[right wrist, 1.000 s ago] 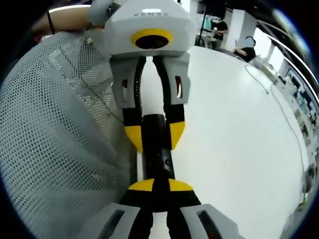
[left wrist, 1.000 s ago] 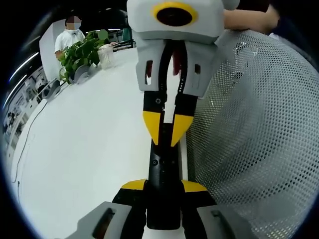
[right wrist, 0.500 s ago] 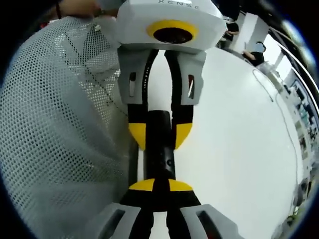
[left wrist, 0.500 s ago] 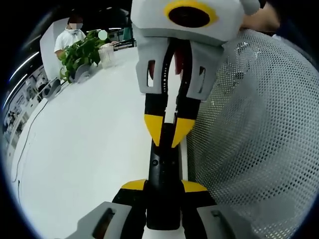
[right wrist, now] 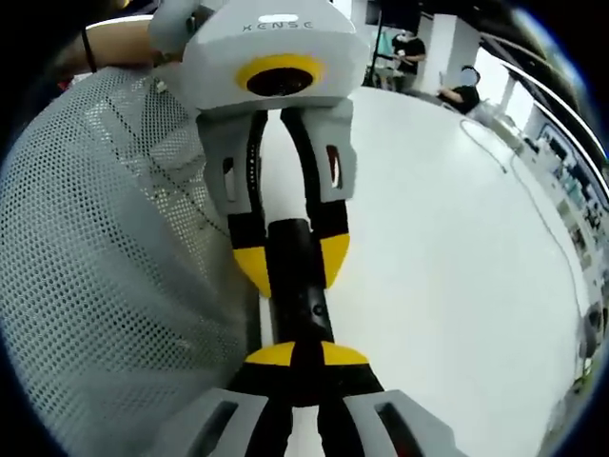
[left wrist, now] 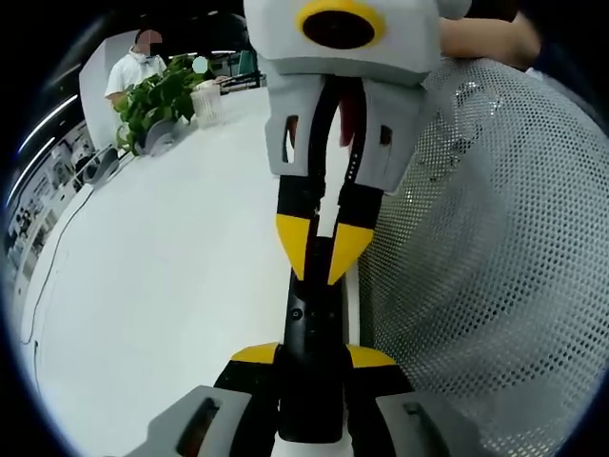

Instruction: Press the specified remote control buttons in sequence, fully releasing each button before pressing the next.

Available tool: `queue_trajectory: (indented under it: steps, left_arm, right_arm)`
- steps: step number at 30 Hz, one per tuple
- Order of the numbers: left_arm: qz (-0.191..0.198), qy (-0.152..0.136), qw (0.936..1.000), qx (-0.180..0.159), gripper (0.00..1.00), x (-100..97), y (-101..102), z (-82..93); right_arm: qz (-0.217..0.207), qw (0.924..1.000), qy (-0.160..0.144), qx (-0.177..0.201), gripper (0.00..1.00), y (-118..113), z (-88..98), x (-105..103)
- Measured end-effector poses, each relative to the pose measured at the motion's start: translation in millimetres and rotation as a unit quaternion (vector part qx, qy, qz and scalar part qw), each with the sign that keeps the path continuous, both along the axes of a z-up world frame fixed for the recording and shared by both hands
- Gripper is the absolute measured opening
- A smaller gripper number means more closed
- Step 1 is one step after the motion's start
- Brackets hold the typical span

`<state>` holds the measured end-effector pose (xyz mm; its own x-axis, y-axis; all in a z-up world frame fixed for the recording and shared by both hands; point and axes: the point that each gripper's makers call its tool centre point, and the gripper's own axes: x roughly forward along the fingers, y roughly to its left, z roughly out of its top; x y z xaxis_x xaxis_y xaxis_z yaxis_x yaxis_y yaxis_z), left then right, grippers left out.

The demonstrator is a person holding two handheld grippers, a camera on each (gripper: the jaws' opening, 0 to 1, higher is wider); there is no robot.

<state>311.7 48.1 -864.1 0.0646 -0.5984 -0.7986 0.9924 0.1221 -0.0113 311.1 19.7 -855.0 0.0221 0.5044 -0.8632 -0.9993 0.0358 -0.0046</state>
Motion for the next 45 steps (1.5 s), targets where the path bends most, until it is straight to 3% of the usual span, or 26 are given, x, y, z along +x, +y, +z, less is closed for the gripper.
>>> queue_trajectory:
  steps: [10, 14, 16, 29, 33, 36, 45]
  left_arm:
    - [-0.003, 0.001, 1.0000, 0.002, 0.25, 0.0, 0.2, 0.1]
    - [-0.003, 0.002, 1.0000, 0.008, 0.25, 0.0, 0.2, 0.2]
    - [-0.003, 0.002, 1.0000, 0.007, 0.25, 0.2, 0.4, 0.1]
    - [-0.006, 0.000, 1.0000, 0.004, 0.25, 0.0, 0.2, 0.1]
    - [-0.007, -0.001, 1.0000, 0.002, 0.25, 0.0, 0.1, 0.0]
    - [-0.007, -0.001, 1.0000, 0.001, 0.25, -0.1, 0.0, 0.2]
    - [-0.002, -0.001, 1.0000, -0.002, 0.25, 0.0, -0.2, 0.3]
  right_arm:
    - [0.007, 1.0000, -0.002, -0.006, 0.04, -0.7, 0.5, 0.1]
    - [0.016, 0.9995, -0.018, -0.022, 0.00, -6.1, 0.0, 4.0]
    - [0.000, 0.9999, 0.006, -0.012, 0.02, -5.7, 0.4, -0.1]
    - [0.027, 0.9989, -0.018, -0.033, 0.03, -5.0, -1.7, -0.9]
    - [0.027, 0.9984, -0.006, -0.050, 0.02, -4.1, -2.4, 0.9]
    - [0.016, 0.9988, 0.004, -0.045, 0.03, -5.5, -2.0, 1.5]
    - [0.011, 0.9998, -0.004, -0.018, 0.03, -5.9, -0.8, -0.2]
